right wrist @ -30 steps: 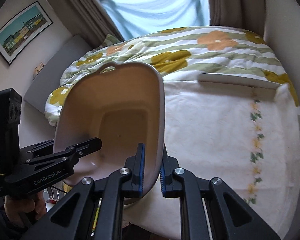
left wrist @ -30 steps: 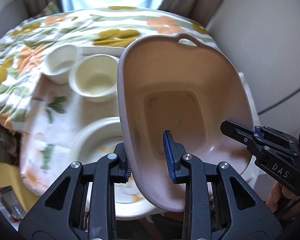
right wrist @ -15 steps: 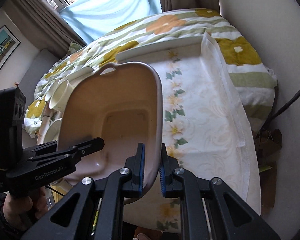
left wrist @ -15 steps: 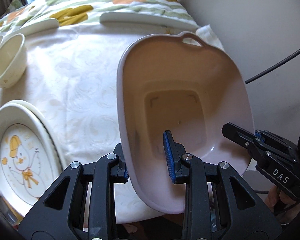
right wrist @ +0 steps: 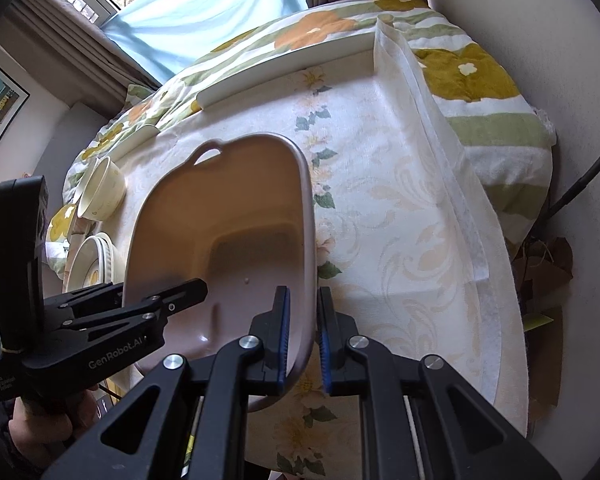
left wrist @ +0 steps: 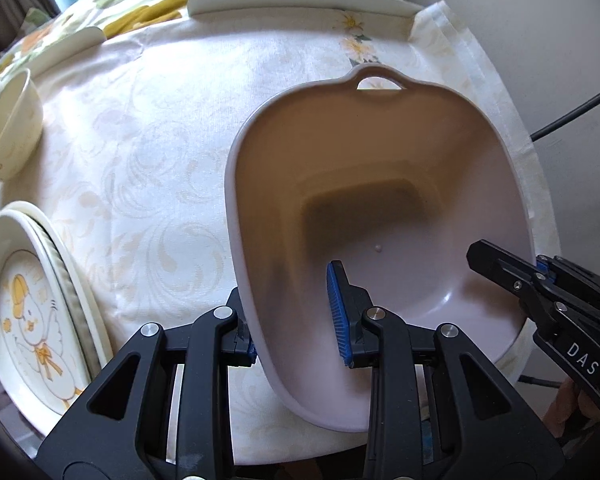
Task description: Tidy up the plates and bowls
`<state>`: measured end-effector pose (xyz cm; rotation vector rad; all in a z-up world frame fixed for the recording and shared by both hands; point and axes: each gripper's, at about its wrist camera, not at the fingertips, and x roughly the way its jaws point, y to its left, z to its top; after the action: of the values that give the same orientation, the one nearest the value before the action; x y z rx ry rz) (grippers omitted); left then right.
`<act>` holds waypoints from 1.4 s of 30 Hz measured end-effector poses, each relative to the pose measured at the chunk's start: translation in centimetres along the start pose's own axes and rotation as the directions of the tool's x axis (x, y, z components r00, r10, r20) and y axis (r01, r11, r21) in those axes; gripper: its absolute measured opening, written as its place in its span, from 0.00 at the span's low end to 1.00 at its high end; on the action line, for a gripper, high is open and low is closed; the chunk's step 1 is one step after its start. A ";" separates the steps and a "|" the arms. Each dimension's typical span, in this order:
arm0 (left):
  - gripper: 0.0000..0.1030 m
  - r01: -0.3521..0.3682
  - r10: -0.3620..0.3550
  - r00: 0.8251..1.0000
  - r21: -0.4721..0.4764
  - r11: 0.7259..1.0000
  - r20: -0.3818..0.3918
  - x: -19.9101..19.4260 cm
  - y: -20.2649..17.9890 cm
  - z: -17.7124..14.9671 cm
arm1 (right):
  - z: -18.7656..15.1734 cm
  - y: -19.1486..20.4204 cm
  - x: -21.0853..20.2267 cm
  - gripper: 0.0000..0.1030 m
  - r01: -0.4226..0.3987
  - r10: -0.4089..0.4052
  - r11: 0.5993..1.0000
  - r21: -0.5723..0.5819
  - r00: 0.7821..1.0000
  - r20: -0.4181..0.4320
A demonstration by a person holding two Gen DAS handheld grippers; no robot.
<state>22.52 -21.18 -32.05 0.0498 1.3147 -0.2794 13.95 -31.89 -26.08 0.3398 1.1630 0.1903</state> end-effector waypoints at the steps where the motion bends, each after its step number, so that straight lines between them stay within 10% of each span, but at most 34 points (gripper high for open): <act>1: 0.25 -0.007 0.007 1.000 0.001 1.000 -0.012 0.2 -0.1 0.1 | 0.0 -0.1 0.1 0.12 0.001 -0.001 1.000 0.004 1.000 -0.001; 17: 0.25 -0.028 0.028 1.000 0.032 0.999 0.005 0.6 -0.9 -0.3 | -0.4 -0.8 0.3 0.12 -0.001 0.002 0.999 0.032 1.000 -0.019; 21: 1.00 -0.004 0.003 1.000 0.024 1.000 0.024 0.1 -0.7 -0.3 | -0.4 -1.0 0.2 0.28 -0.009 0.009 0.999 0.049 1.000 -0.011; 24: 1.00 0.036 -0.036 0.999 0.002 0.999 0.039 -0.4 -0.2 -0.2 | -0.4 -2.0 -0.4 0.46 -0.027 0.025 0.995 0.097 0.999 0.023; 35: 1.00 -0.007 0.006 0.987 0.008 1.000 0.163 -7.2 0.0 -1.1 | 0.3 -0.1 -5.9 0.51 -0.019 0.014 0.999 0.044 0.993 0.114; 39: 1.00 -0.051 0.057 0.954 -0.027 0.998 0.295 -13.1 1.5 -2.1 | 1.0 2.6 -8.8 0.90 -0.040 0.047 0.998 -0.039 0.982 0.182; 42: 1.00 -0.070 0.094 0.908 -0.075 0.995 0.408 -17.5 3.2 -3.1 | 1.6 5.3 -10.6 0.99 -0.047 0.075 0.992 -0.121 0.966 0.246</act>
<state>16.41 -14.40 -16.42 -0.0041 0.8963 -0.1667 11.44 -30.61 -14.51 0.2897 0.8887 0.2594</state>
